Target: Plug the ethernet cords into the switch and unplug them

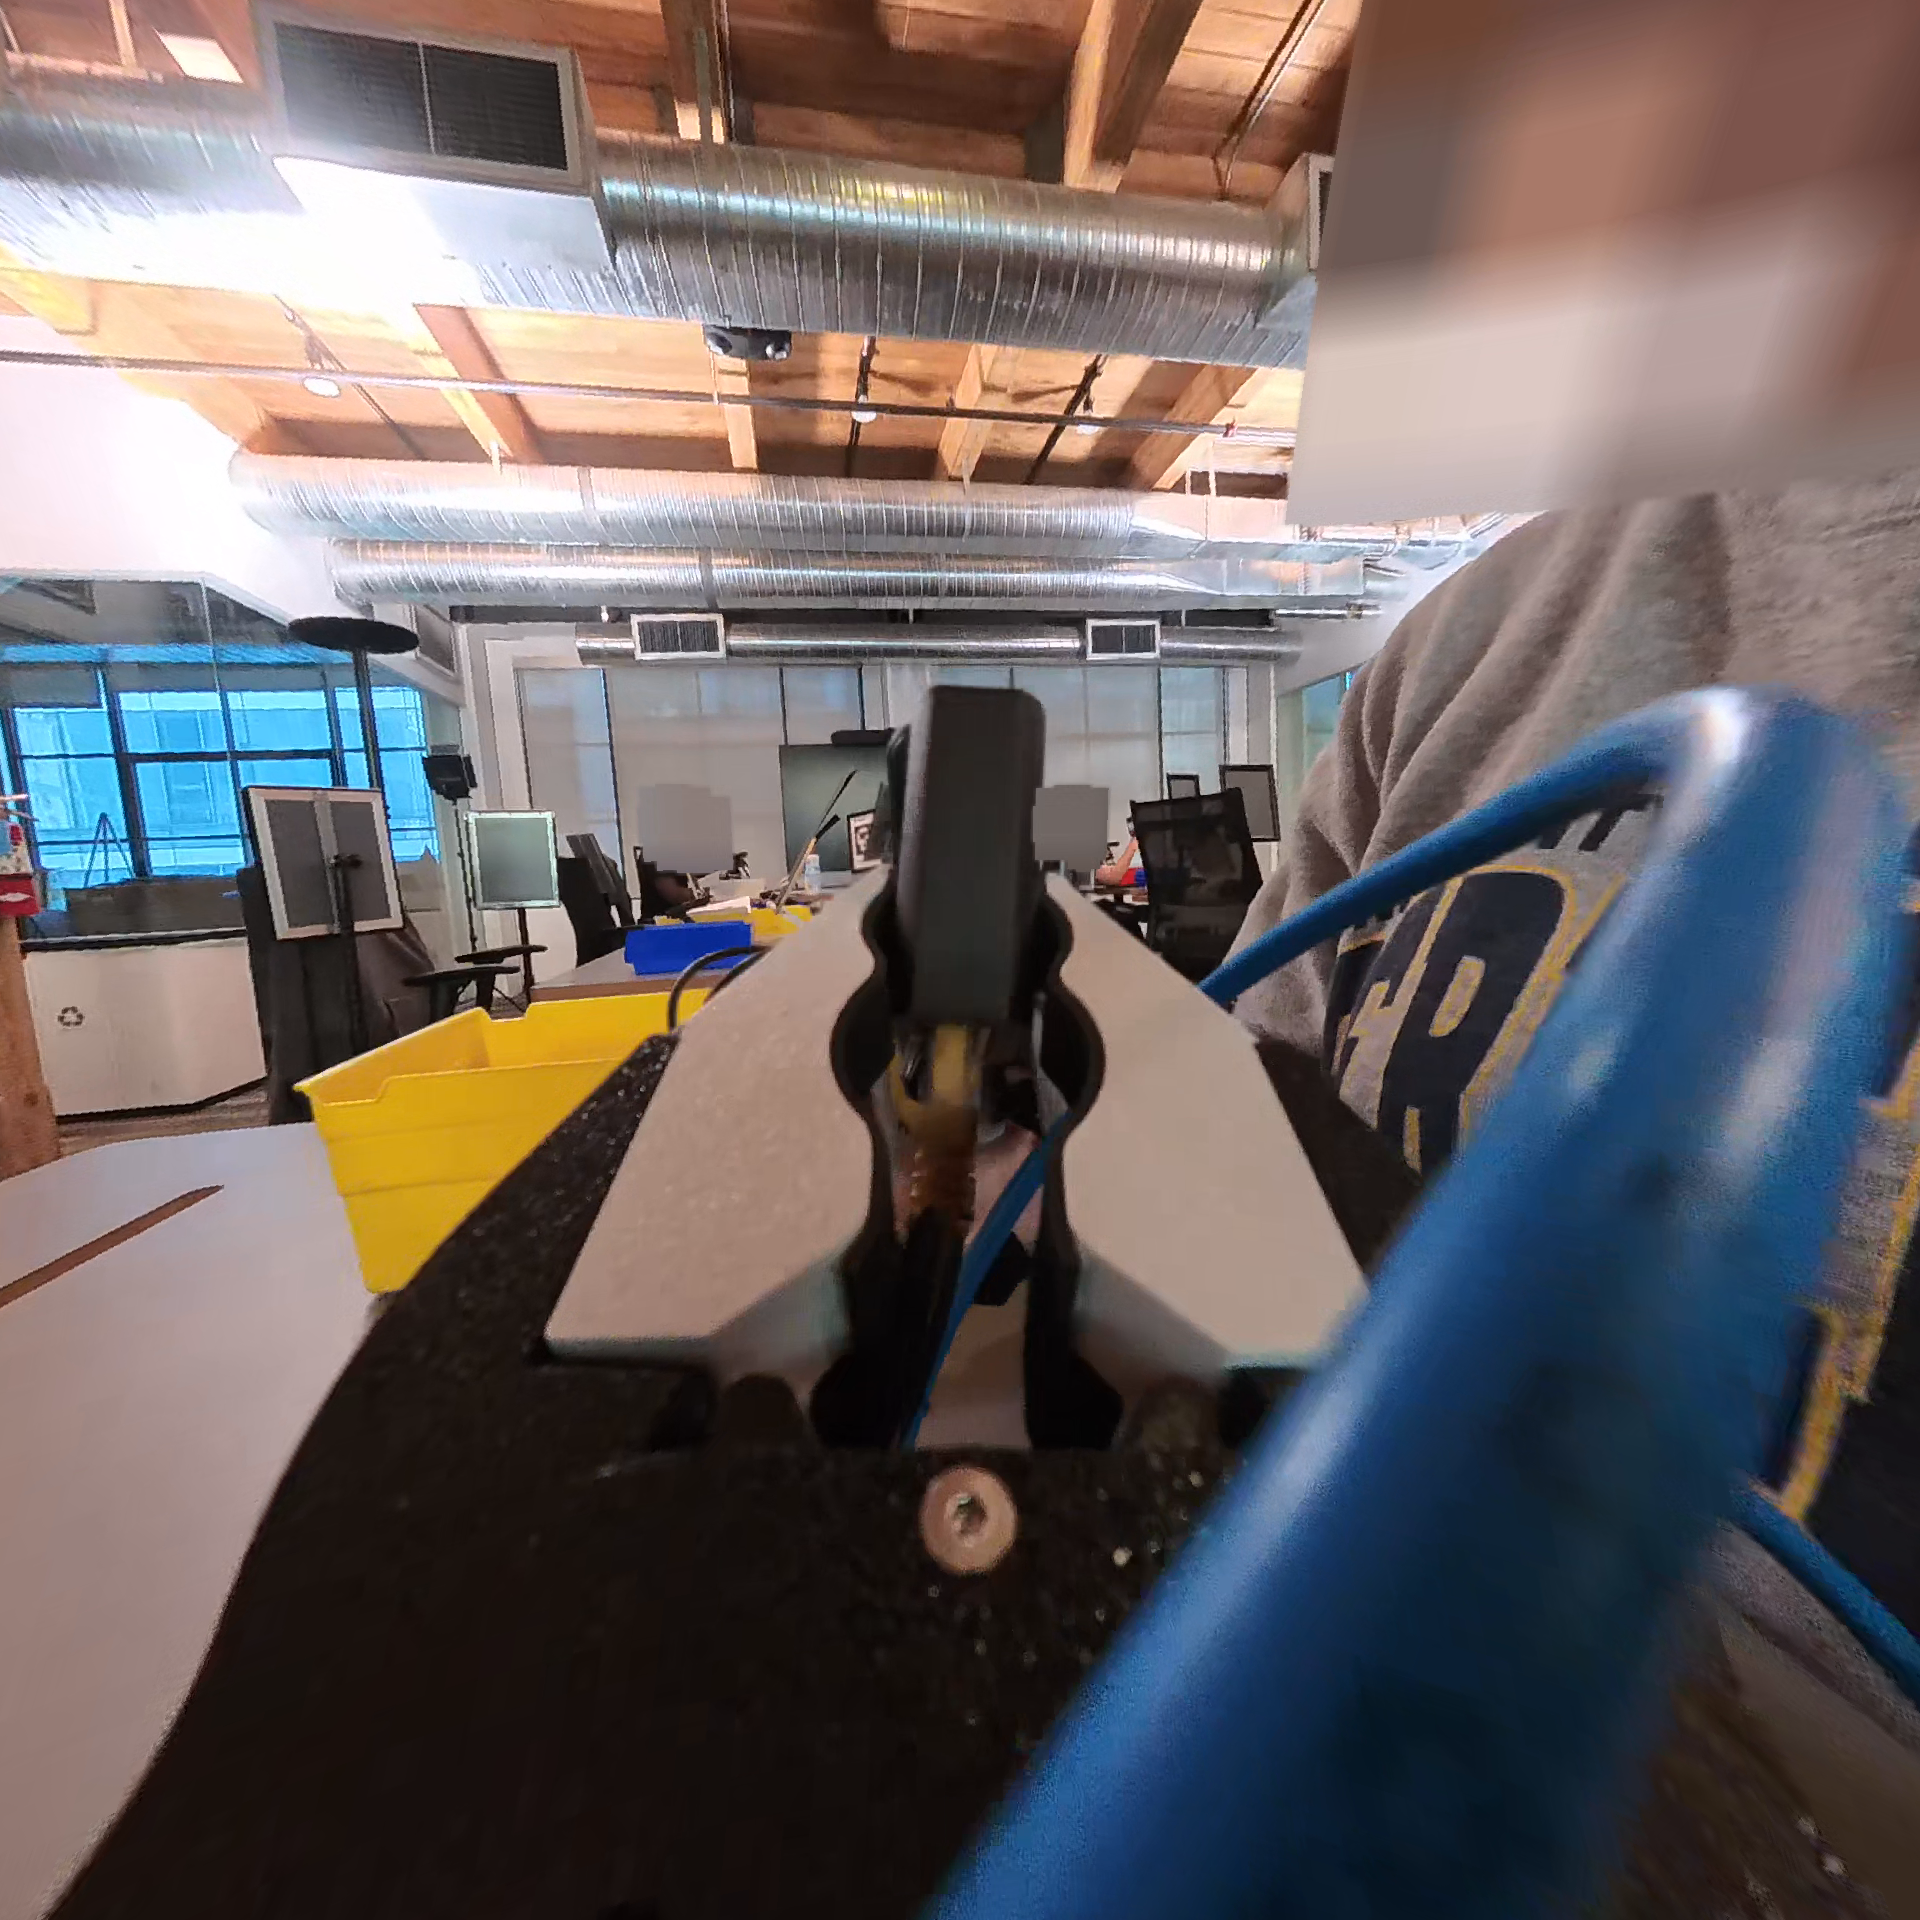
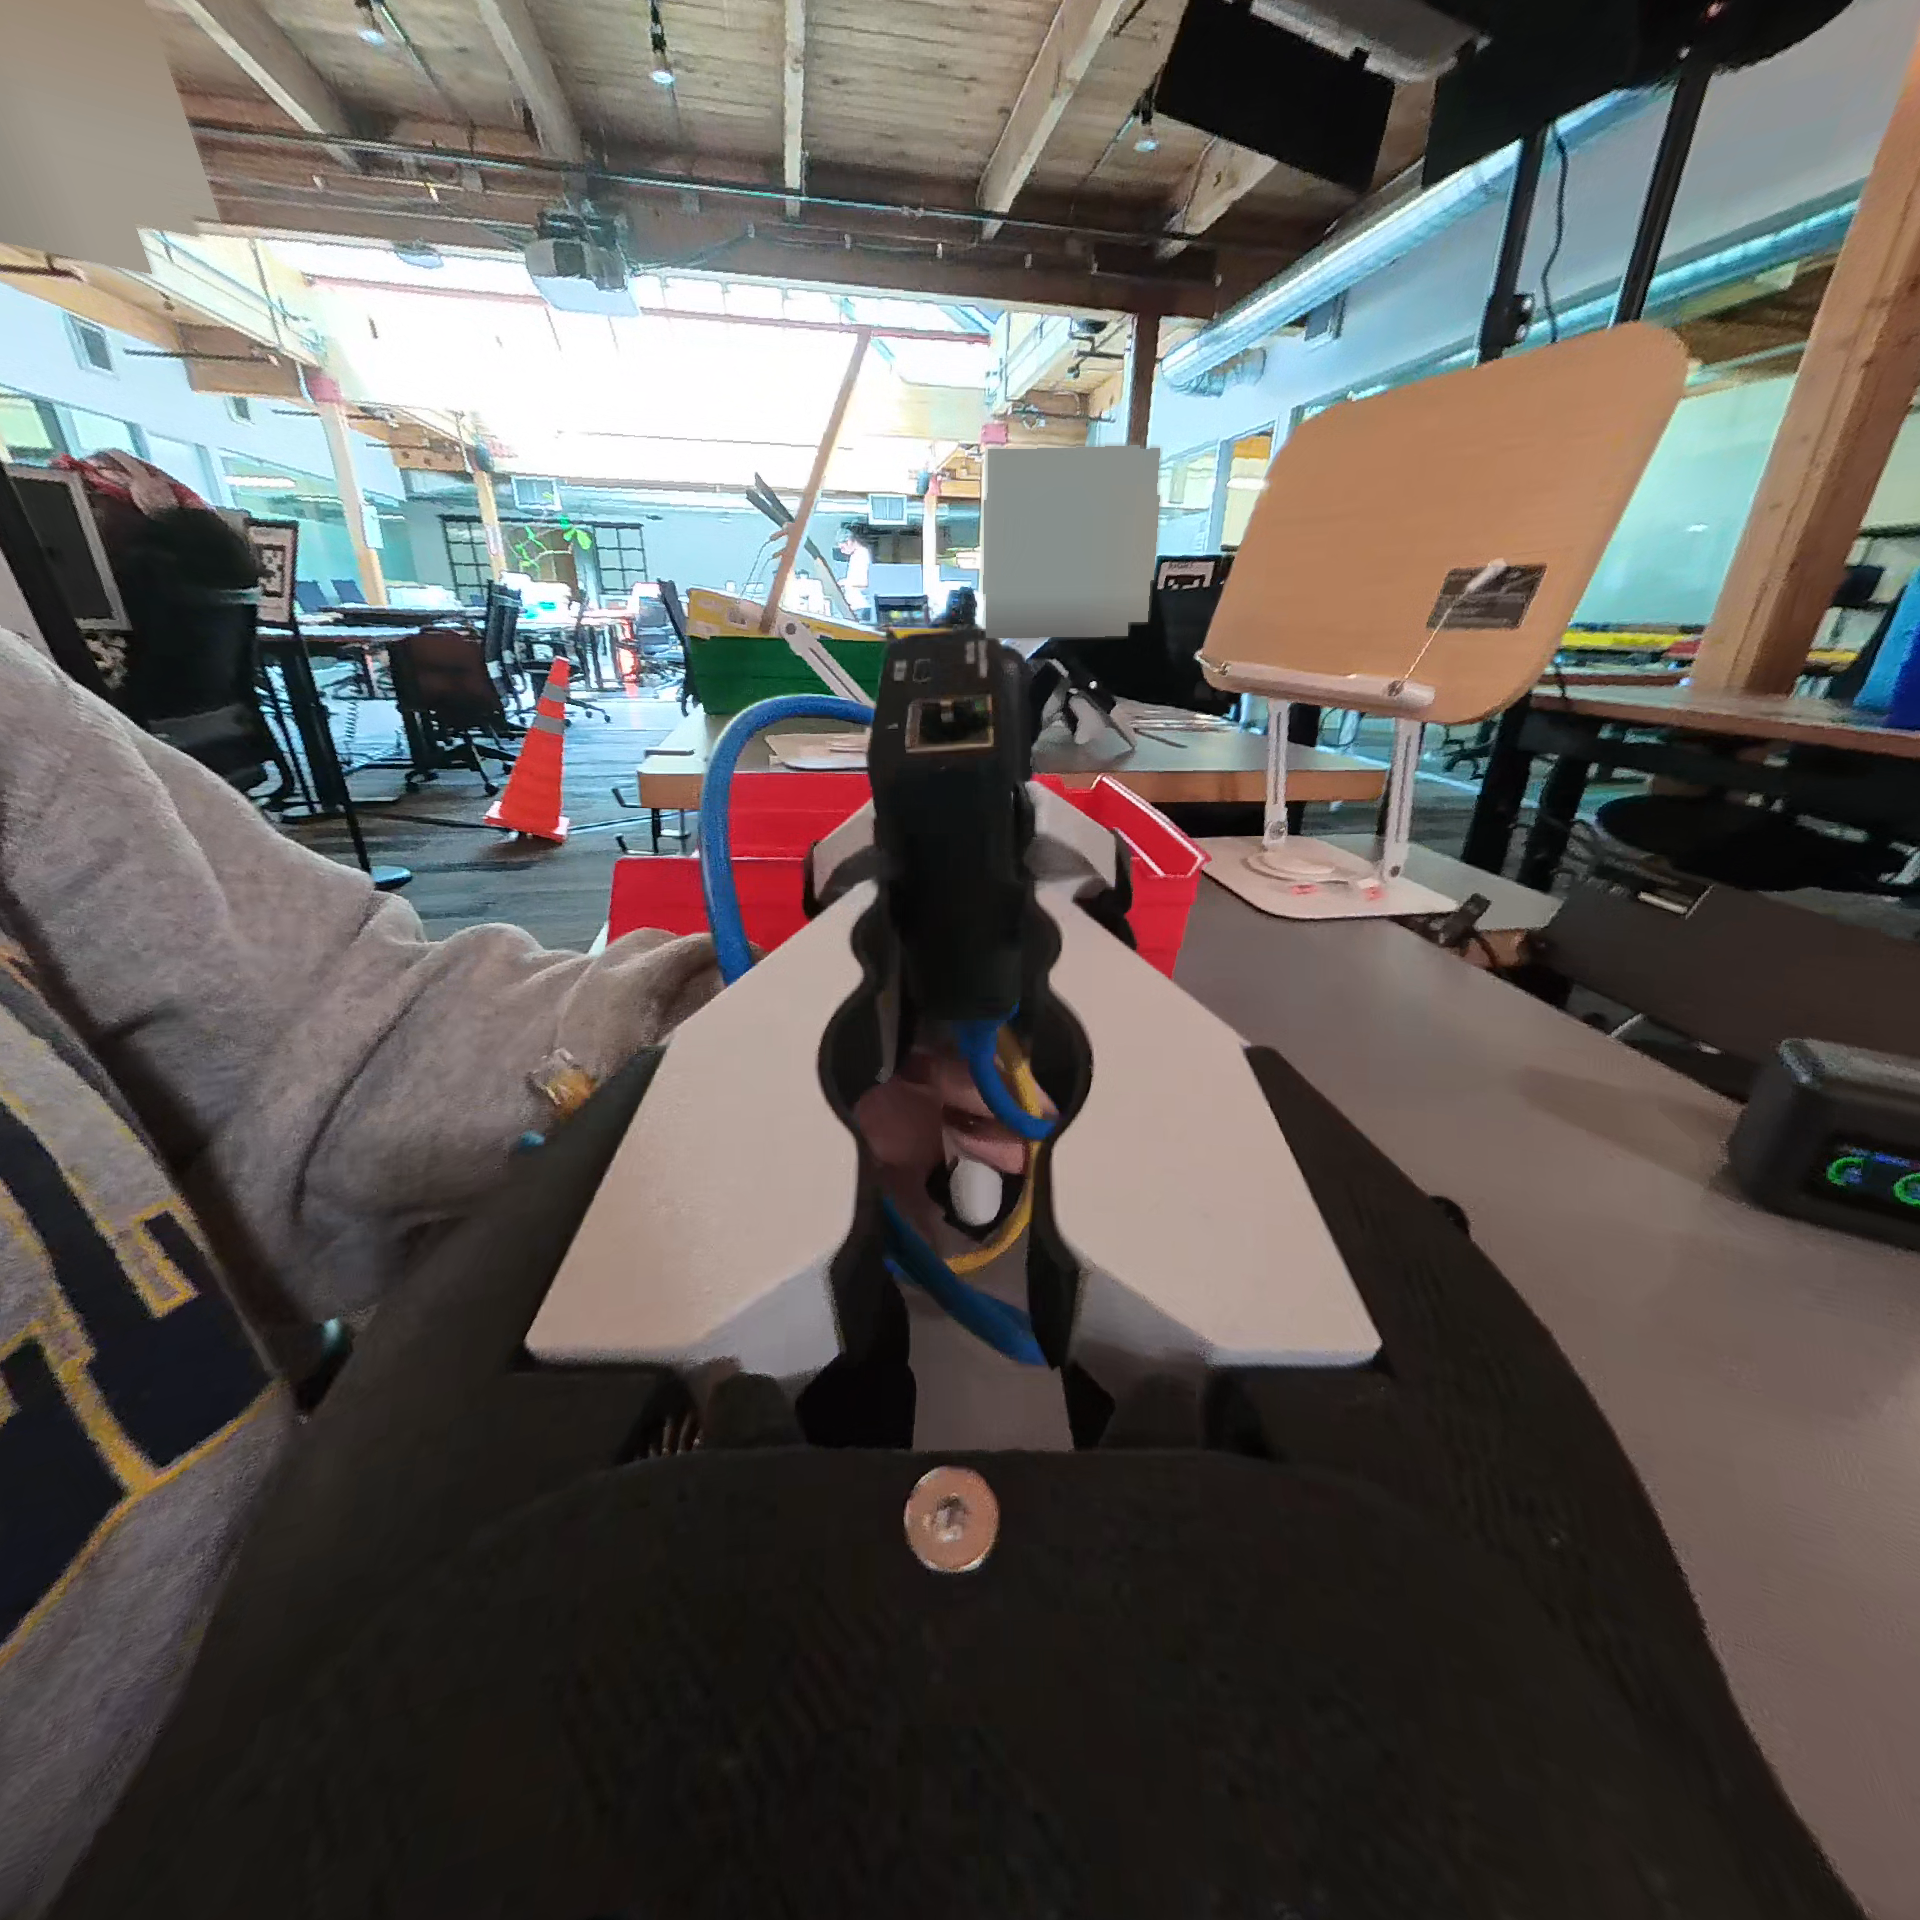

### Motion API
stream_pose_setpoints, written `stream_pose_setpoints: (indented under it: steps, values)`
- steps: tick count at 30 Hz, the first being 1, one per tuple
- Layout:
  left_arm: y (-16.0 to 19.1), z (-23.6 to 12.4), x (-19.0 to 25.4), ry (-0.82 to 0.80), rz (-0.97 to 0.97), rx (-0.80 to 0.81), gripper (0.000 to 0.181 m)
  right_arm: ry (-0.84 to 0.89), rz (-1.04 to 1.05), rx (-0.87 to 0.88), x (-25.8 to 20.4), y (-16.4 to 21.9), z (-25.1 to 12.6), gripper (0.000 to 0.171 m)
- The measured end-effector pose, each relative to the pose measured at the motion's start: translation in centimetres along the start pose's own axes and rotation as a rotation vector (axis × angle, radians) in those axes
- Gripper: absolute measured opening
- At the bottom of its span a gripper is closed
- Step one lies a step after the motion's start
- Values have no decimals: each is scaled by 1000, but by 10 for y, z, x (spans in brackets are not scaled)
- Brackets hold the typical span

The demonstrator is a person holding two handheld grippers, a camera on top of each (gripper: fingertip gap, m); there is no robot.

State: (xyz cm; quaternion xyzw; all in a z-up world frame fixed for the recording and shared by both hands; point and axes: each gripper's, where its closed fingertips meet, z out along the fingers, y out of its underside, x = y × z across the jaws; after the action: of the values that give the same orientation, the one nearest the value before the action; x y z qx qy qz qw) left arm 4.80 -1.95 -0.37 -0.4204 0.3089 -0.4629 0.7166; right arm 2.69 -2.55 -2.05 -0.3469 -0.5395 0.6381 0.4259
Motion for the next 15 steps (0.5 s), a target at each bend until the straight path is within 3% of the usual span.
stream_pose_setpoints:
  steps: [4,8,12,15]
  values:
    - [1,-1,-6,-31,-45,-10,24,53,-57,-37,7,1,0,21]
    - [-1,-8,-29,-196,8,-53,46,198,-149,-148,33,-1,-11,21]
    - [4,-23,-50,-354,98,-184,46,406,-363,-273,64,-21,-34,21]
    - [19,-46,-78,-557,169,-380,37,522,-524,-399,80,-34,-51,21]
